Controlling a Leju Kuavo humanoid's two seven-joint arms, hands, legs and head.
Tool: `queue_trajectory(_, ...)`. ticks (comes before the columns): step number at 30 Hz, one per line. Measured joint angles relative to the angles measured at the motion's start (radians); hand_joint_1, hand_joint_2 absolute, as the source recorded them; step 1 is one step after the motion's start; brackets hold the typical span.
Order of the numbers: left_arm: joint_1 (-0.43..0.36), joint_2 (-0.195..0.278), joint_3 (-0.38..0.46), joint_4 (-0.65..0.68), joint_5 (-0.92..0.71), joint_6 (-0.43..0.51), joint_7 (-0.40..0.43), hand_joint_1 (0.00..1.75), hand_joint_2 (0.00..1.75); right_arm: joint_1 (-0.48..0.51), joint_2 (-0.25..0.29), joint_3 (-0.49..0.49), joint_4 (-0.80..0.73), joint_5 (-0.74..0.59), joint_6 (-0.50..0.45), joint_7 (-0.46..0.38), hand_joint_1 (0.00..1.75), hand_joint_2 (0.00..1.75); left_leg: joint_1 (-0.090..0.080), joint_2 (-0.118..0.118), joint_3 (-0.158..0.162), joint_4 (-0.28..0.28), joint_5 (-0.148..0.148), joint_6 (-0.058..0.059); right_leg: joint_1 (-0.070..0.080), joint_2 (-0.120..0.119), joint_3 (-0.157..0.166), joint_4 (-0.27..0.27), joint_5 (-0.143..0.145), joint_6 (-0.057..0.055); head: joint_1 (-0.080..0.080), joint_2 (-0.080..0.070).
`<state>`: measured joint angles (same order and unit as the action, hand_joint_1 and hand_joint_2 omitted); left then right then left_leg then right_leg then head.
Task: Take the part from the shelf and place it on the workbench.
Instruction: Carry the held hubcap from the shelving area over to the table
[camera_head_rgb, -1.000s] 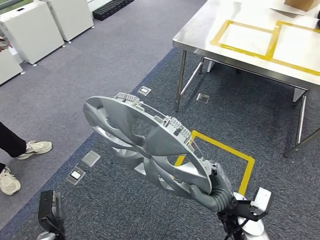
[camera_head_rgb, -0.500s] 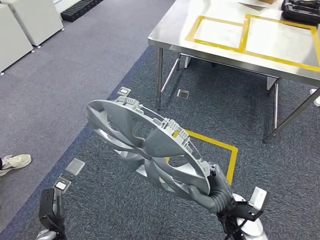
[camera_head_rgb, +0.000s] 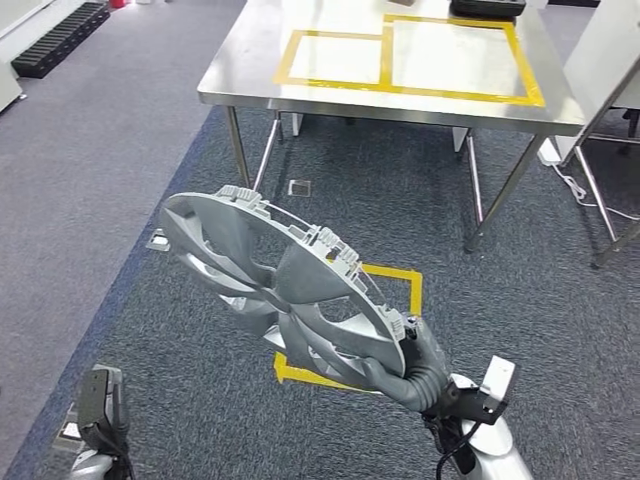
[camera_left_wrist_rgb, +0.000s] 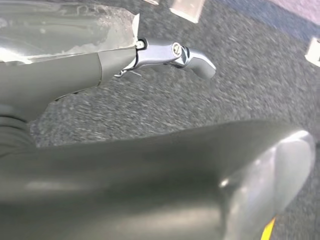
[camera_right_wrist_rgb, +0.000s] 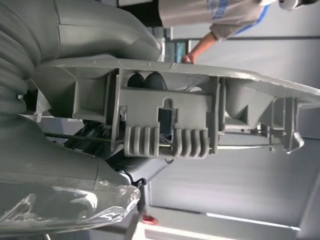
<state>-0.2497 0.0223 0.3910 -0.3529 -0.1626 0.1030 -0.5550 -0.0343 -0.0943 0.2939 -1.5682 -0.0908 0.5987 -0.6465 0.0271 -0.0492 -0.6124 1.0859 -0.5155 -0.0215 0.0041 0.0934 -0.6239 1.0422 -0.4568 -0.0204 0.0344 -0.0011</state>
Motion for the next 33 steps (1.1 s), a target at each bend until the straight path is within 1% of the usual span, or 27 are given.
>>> queue_trajectory(1, 0.001, 0.001, 0.0, 0.0, 0.0, 0.0, 0.0, 0.0, 0.0, -0.002, 0.001, 0.0, 0.001, 0.0, 0.0, 0.0, 1.75, 1.75, 0.001, -0.018, 0.012, -0.03, 0.006, 0.003, -0.002, 0.011, -0.004, 0.003, -0.001, 0.006, 0.0, 0.0)
queue_trajectory(2, 0.001, 0.001, 0.0, 0.0, 0.001, 0.001, 0.001, 0.0, 0.0, -0.003, 0.002, 0.001, 0.002, 0.0, 0.0, 0.001, 1.75, 1.75, 0.0, -0.026, 0.015, -0.037, 0.001, 0.007, -0.004, 0.021, -0.008, 0.003, 0.001, 0.013, 0.0, 0.0)
queue_trajectory(4, -0.001, -0.001, -0.001, -0.001, 0.001, 0.001, 0.001, 0.0, 0.0, -0.004, 0.002, 0.001, 0.004, 0.0, 0.0, 0.001, 1.75, 1.75, 0.001, -0.01, 0.02, -0.045, 0.003, 0.016, -0.006, 0.033, -0.012, -0.001, 0.004, 0.025, -0.001, 0.0)
queue_trajectory(5, -0.002, -0.002, -0.002, -0.003, 0.001, 0.0, 0.001, 0.0, 0.0, -0.005, 0.002, 0.001, 0.004, 0.0, 0.0, 0.001, 1.75, 1.75, 0.004, 0.001, 0.023, -0.049, 0.004, 0.022, -0.004, 0.019, -0.016, 0.006, -0.002, 0.031, 0.003, 0.0)
queue_trajectory(6, -0.003, -0.003, -0.002, -0.004, 0.001, 0.0, 0.001, 0.0, 0.0, -0.008, 0.002, 0.001, 0.004, 0.0, 0.0, 0.001, 1.75, 1.75, 0.007, 0.013, 0.027, -0.053, 0.006, 0.028, -0.002, -0.006, -0.028, 0.031, -0.018, 0.037, 0.008, 0.0)
queue_trajectory(8, -0.002, -0.004, -0.003, -0.006, -0.001, -0.001, 0.001, 0.0, 0.0, -0.013, 0.002, 0.003, 0.006, 0.0, 0.0, 0.002, 1.75, 1.75, 0.008, 0.037, 0.03, -0.057, 0.005, 0.036, -0.003, -0.064, -0.082, 0.137, -0.07, 0.048, 0.018, 0.0)
queue_trajectory(9, -0.001, -0.004, -0.003, -0.007, -0.002, -0.002, 0.001, 0.0, 0.0, -0.014, 0.001, 0.003, 0.007, 0.0, -0.003, 0.002, 1.75, 1.75, 0.007, 0.047, 0.031, -0.057, 0.003, 0.037, -0.007, -0.078, -0.116, 0.203, -0.094, 0.053, 0.02, 0.0)
queue_trajectory(10, 0.0, -0.004, -0.003, -0.007, -0.004, -0.002, 0.002, 0.0, 0.0, -0.012, 0.001, 0.004, 0.007, 0.0, -0.007, 0.002, 1.75, 1.75, 0.007, 0.055, 0.032, -0.057, -0.001, 0.036, -0.01, -0.085, -0.142, 0.25, -0.104, 0.057, 0.02, 0.0)
queue_trajectory(11, 0.001, -0.004, -0.004, -0.008, -0.004, -0.002, 0.002, 0.0, 0.0, -0.01, 0.0, 0.003, 0.008, 0.001, -0.013, 0.003, 1.75, 1.75, 0.007, 0.062, 0.035, -0.057, -0.005, 0.034, -0.014, -0.087, -0.152, 0.264, -0.095, 0.06, 0.02, 0.0)
queue_trajectory(12, 0.001, -0.004, -0.004, -0.008, -0.005, -0.002, 0.003, 0.0, 0.0, -0.007, 0.0, 0.003, 0.008, 0.003, -0.021, 0.005, 1.75, 1.75, 0.008, 0.066, 0.04, -0.057, -0.01, 0.031, -0.016, -0.089, -0.14, 0.237, -0.068, 0.062, 0.02, 0.0)
queue_trajectory(14, 0.0, -0.005, -0.006, -0.009, -0.005, -0.002, 0.004, 0.0, 0.0, -0.004, -0.002, 0.002, 0.008, 0.008, -0.033, 0.008, 1.75, 1.75, 0.009, 0.076, 0.055, -0.058, -0.02, 0.025, -0.016, -0.097, -0.073, 0.108, 0.001, 0.058, 0.02, 0.0)
queue_trajectory(15, 0.0, -0.005, -0.007, -0.009, -0.005, -0.002, 0.004, 0.0, 0.0, -0.004, -0.002, 0.001, 0.008, 0.01, -0.036, 0.009, 1.75, 1.75, 0.009, 0.079, 0.061, -0.059, -0.025, 0.02, -0.014, -0.101, -0.041, 0.048, 0.018, 0.053, 0.02, 0.0)
queue_trajectory(16, -0.001, -0.006, -0.008, -0.01, -0.005, -0.002, 0.005, 0.0, 0.0, -0.004, -0.003, 0.001, 0.008, 0.01, -0.038, 0.009, 1.75, 1.75, 0.008, 0.082, 0.065, -0.061, -0.029, 0.014, -0.011, -0.106, -0.02, 0.011, 0.02, 0.047, 0.02, 0.0)
queue_trajectory(18, -0.001, -0.006, -0.008, -0.01, -0.003, -0.002, 0.006, 0.0, 0.0, -0.004, -0.004, 0.0, 0.009, 0.01, -0.038, 0.007, 1.75, 1.75, 0.006, 0.086, 0.073, -0.07, -0.036, 0.0, -0.005, -0.106, -0.008, -0.01, 0.0, 0.031, 0.018, 0.0)
queue_trajectory(20, -0.001, -0.007, -0.008, -0.013, -0.002, -0.003, 0.006, 0.0, 0.0, -0.004, -0.008, -0.002, 0.012, 0.012, -0.04, -0.001, 1.75, 1.75, 0.008, 0.085, 0.084, -0.074, -0.044, -0.013, -0.009, -0.101, 0.009, -0.022, -0.01, 0.016, 0.016, 0.0)
queue_trajectory(21, 0.0, -0.007, -0.009, -0.015, -0.003, -0.004, 0.004, 0.0, 0.0, -0.004, -0.011, -0.003, 0.015, 0.014, -0.042, -0.007, 1.75, 1.75, 0.008, 0.08, 0.079, -0.056, -0.052, -0.016, -0.011, -0.1, 0.024, -0.03, -0.014, 0.008, 0.013, 0.0)
queue_trajectory(22, 0.0, -0.007, -0.009, -0.016, -0.004, -0.004, 0.004, 0.0, 0.0, -0.005, -0.012, -0.004, 0.018, 0.015, -0.046, -0.014, 1.75, 1.75, 0.008, 0.073, 0.058, -0.012, -0.067, -0.017, -0.012, -0.098, 0.041, -0.037, -0.019, 0.002, 0.01, 0.0)
queue_trajectory(23, 0.002, -0.006, -0.009, -0.017, -0.006, -0.004, 0.004, 0.0, 0.0, -0.004, -0.014, -0.006, 0.021, 0.016, -0.05, -0.02, 1.75, 1.75, 0.007, 0.066, 0.022, 0.052, -0.084, -0.017, -0.01, -0.096, 0.056, -0.04, -0.028, -0.003, 0.007, 0.0)
queue_trajectory(24, 0.006, -0.006, -0.01, -0.016, -0.008, -0.003, 0.006, 0.0, 0.0, -0.002, -0.015, -0.009, 0.023, 0.017, -0.054, -0.023, 1.75, 1.75, 0.005, 0.063, -0.025, 0.124, -0.102, -0.016, -0.009, -0.094, 0.07, -0.04, -0.038, -0.007, 0.004, 0.0)
queue_trajectory(25, 0.011, -0.006, -0.011, -0.016, -0.009, 0.0, 0.008, 0.0, 0.0, 0.003, -0.017, -0.012, 0.024, 0.017, -0.055, -0.023, 1.75, 1.75, 0.004, 0.061, -0.07, 0.181, -0.106, -0.016, -0.007, -0.09, 0.084, -0.04, -0.051, -0.009, 0.003, 0.0)
queue_trajectory(26, 0.017, -0.006, -0.013, -0.016, -0.008, 0.002, 0.009, 0.0, 0.0, 0.009, -0.019, -0.015, 0.024, 0.018, -0.054, -0.021, 1.75, 1.75, 0.002, 0.061, -0.102, 0.207, -0.091, -0.014, -0.006, -0.085, 0.101, -0.04, -0.064, -0.009, 0.003, 0.0)
queue_trajectory(27, 0.023, -0.006, -0.014, -0.016, -0.006, 0.004, 0.01, 0.0, 0.0, 0.014, -0.021, -0.018, 0.025, 0.019, -0.052, -0.018, 1.75, 1.75, 0.002, 0.06, -0.116, 0.192, -0.051, -0.012, -0.005, -0.08, 0.12, -0.04, -0.079, -0.009, 0.002, 0.0)
queue_trajectory(28, 0.028, -0.005, -0.014, -0.016, -0.003, 0.005, 0.008, 0.0, 0.0, 0.018, -0.023, -0.019, 0.026, 0.02, -0.05, -0.014, 1.75, 1.75, 0.001, 0.06, -0.112, 0.141, 0.008, -0.008, -0.004, -0.075, 0.141, -0.04, -0.095, -0.007, 0.002, 0.0)
queue_trajectory(29, 0.032, -0.004, -0.014, -0.016, 0.0, 0.005, 0.006, 0.0, 0.0, 0.021, -0.024, -0.02, 0.027, 0.021, -0.047, -0.011, 1.75, 1.75, -0.001, 0.059, -0.101, 0.088, 0.056, -0.003, -0.005, -0.071, 0.162, -0.043, -0.111, -0.004, 0.002, 0.0)
queue_trajectory(30, 0.036, -0.004, -0.014, -0.015, 0.002, 0.004, 0.004, 0.0, 0.0, 0.021, -0.025, -0.02, 0.028, 0.023, -0.046, -0.008, 1.75, 1.75, -0.005, 0.057, -0.085, 0.041, 0.09, 0.001, -0.005, -0.067, 0.179, -0.046, -0.126, 0.001, 0.002, 0.0)
queue_trajectory(31, 0.039, -0.003, -0.014, -0.015, 0.002, 0.003, 0.003, 0.0, 0.0, 0.022, -0.026, -0.021, 0.029, 0.024, -0.047, -0.005, 1.75, 1.75, -0.009, 0.055, -0.069, 0.009, 0.098, 0.007, -0.006, -0.064, 0.191, -0.05, -0.137, 0.008, 0.002, 0.0)
queue_trajectory(33, 0.038, -0.002, -0.015, -0.014, 0.001, 0.004, 0.003, 0.0, 0.0, 0.021, -0.027, -0.026, 0.029, 0.028, -0.054, 0.0, 1.75, 1.75, -0.015, 0.054, -0.044, -0.02, 0.067, 0.019, -0.006, -0.063, 0.201, -0.055, -0.143, 0.022, -0.001, 0.0)
